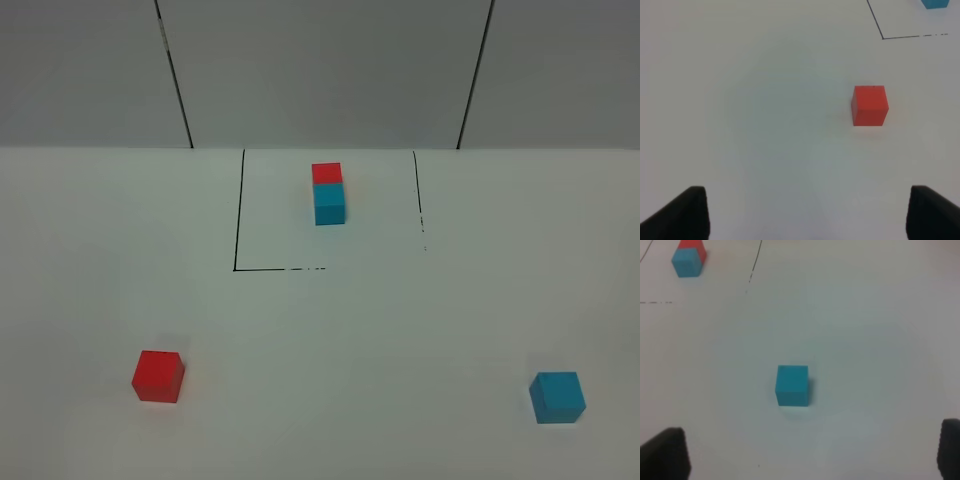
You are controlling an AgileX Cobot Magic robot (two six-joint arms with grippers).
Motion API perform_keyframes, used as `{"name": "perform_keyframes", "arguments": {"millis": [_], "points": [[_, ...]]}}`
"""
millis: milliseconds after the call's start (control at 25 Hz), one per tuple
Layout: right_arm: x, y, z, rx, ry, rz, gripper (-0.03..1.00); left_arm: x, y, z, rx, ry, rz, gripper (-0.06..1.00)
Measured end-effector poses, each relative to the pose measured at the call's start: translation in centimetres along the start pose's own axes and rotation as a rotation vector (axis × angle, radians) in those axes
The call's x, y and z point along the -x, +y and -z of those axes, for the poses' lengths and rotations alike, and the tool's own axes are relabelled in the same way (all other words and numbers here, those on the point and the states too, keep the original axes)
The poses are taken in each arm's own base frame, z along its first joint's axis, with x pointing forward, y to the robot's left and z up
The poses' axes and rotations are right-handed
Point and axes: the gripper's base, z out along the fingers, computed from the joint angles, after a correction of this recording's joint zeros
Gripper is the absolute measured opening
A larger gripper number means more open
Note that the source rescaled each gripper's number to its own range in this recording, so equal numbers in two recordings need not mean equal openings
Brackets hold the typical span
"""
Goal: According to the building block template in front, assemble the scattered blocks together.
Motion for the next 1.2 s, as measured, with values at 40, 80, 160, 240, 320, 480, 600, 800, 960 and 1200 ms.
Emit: {"name": "perform_keyframes", "arguments": {"millis": [40, 80, 160, 240, 320, 480, 600, 800, 960, 1200], "points": [[0.0, 0.0, 0.0, 0.000, 0.000, 0.000, 1.00, 0.0, 0.0, 0.0, 0.000, 0.000, 0.000, 0.86], [0.0, 0.0, 0.0, 0.000, 0.000, 0.000, 1.00, 0.0, 0.0, 0.0, 0.000, 0.000, 0.000, 0.86], [0.0, 0.0, 0.0, 0.000, 0.000, 0.000, 1.00, 0.0, 0.0, 0.0, 0.000, 0.000, 0.000, 0.86], [0.0, 0.0, 0.0, 0.000, 0.000, 0.000, 1.00, 0.0, 0.0, 0.0, 0.000, 0.000, 0.000, 0.86], [0.0, 0.0, 0.0, 0.000, 0.000, 0.000, 1.00, 0.0, 0.0, 0.0, 0.000, 0.000, 0.000, 0.86], [0.0, 0.0, 0.0, 0.000, 0.000, 0.000, 1.00, 0.0, 0.0, 0.0, 0.000, 0.000, 0.000, 0.86], [0.0, 0.0, 0.0, 0.000, 0.000, 0.000, 1.00, 0.0, 0.0, 0.0, 0.000, 0.000, 0.000, 0.86], [0.0, 0.0, 0.0, 0.000, 0.000, 0.000, 1.00, 0.0, 0.0, 0.0, 0.000, 0.000, 0.000, 0.86], [0.0, 0.0, 0.0, 0.000, 0.000, 0.000, 1.00, 0.0, 0.0, 0.0, 0.000, -0.002, 0.000, 0.86], [0.0, 0.0, 0.0, 0.000, 0.000, 0.000, 1.00, 3.5, 0.1, -0.7, 0.001, 0.077, 0.059, 0.86]]}}
